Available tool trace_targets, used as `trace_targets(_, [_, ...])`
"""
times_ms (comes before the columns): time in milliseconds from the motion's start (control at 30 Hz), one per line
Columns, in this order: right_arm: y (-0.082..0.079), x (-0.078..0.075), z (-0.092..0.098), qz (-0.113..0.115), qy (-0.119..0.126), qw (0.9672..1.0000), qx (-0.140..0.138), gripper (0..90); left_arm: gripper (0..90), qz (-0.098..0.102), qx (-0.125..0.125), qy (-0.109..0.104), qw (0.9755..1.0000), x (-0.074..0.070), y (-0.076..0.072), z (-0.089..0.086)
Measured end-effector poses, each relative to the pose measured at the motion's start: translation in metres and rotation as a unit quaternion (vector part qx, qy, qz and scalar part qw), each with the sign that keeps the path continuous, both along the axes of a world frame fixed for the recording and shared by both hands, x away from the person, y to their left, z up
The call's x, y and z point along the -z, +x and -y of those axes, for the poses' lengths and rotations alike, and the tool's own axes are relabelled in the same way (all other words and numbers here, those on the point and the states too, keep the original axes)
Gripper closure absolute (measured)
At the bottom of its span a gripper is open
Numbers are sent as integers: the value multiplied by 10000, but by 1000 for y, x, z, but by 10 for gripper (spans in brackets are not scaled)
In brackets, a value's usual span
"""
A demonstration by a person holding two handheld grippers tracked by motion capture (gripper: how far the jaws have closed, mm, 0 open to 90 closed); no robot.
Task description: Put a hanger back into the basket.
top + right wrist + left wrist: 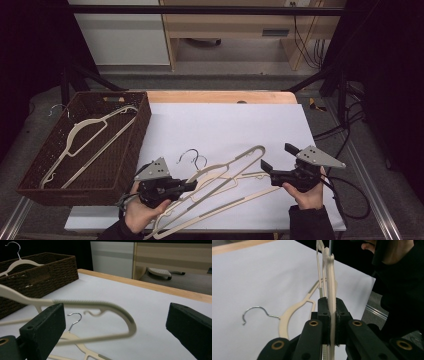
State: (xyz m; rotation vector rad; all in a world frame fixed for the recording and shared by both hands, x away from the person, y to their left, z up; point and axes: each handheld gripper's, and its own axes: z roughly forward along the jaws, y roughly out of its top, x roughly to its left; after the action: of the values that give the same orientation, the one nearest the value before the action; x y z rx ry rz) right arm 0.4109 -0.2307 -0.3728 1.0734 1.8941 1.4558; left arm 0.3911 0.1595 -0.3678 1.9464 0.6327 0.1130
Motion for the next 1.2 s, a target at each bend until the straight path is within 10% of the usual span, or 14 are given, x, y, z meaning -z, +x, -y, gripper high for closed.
trace_targets(667, [2, 6, 10, -45, -52, 10000, -45, 15, 856, 591, -502, 74, 9970, -72, 10, -43])
trace_targets(1200, [3, 7, 10, -76, -91, 9999, -3, 15, 855, 975, -1151, 62, 9885, -115, 40, -116])
